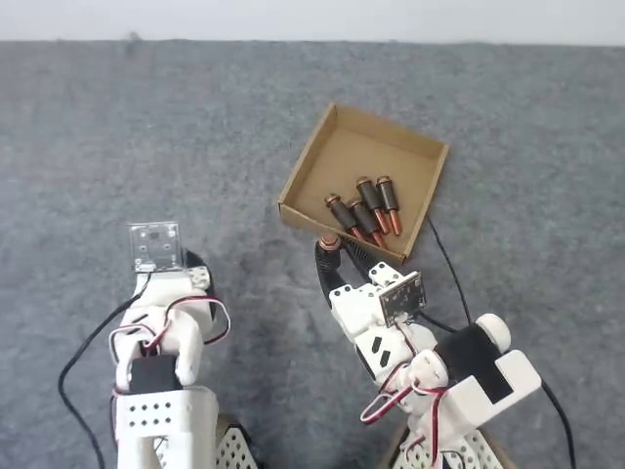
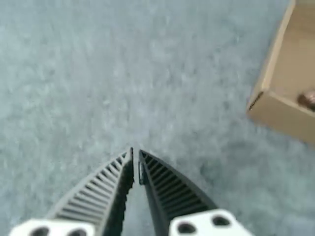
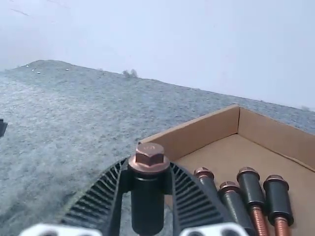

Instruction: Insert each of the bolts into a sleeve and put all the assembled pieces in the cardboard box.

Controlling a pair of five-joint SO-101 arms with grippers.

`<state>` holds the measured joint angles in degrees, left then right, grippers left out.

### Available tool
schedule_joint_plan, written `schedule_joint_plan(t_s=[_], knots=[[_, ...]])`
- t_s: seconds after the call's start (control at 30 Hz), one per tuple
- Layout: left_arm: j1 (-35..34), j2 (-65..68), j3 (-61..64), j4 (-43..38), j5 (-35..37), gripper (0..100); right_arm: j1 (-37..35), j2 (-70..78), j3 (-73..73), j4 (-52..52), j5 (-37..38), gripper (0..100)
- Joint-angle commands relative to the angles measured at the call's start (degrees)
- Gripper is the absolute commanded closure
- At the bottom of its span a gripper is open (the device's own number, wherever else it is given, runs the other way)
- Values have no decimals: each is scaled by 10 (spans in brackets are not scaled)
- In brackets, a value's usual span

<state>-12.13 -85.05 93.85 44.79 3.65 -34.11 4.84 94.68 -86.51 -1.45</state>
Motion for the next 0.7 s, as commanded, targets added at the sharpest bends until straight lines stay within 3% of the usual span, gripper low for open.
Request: schedule_joint_plan(t_s=[0.0, 0.17, 0.33, 0.5, 0.67], knots=[[7, -4, -32, 12, -3, 990, 11, -2, -14, 0, -2, 993], [5, -4, -44, 18, -3, 990, 23, -2, -18, 0, -2, 993], [9, -4, -95, 110, -3, 990, 23, -3, -18, 0, -2, 993], [10, -4, -109, 119, -1, 989, 26, -8, -18, -4, -2, 993], [10, -3, -156, 186, -1, 988, 26, -33, -20, -4, -2, 993]])
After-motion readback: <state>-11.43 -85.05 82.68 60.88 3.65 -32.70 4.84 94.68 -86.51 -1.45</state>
